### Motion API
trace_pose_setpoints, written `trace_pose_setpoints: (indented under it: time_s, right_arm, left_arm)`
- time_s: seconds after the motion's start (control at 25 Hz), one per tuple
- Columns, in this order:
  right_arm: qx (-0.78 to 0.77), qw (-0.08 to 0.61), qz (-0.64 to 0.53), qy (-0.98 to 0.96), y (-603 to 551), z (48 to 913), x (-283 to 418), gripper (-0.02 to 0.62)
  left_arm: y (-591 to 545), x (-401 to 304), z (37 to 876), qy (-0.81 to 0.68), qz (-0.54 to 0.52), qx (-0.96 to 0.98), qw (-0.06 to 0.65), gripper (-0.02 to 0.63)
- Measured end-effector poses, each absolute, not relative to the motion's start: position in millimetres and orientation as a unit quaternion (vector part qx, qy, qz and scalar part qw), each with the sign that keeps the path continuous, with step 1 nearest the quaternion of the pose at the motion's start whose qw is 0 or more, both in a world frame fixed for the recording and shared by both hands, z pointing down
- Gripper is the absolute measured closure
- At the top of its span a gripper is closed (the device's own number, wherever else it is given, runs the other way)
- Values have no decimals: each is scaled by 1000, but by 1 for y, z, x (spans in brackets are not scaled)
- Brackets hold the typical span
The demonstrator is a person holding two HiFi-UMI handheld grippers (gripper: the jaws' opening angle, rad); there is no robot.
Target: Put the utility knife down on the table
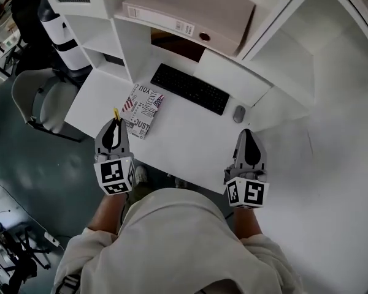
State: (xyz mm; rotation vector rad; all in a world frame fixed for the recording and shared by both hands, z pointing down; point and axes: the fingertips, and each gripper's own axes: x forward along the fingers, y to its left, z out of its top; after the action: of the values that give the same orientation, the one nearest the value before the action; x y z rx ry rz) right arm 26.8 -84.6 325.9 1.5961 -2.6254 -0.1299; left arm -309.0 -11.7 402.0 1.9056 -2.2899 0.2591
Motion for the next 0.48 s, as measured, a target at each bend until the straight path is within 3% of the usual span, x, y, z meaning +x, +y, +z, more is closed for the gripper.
trace_pose_setpoints:
  time_s: [0.48]
  right_arm:
    - [612, 54, -21, -789, -74, 345, 97, 592]
  left_arm:
    - [-100, -245, 477, -669, 156, 715, 130, 549]
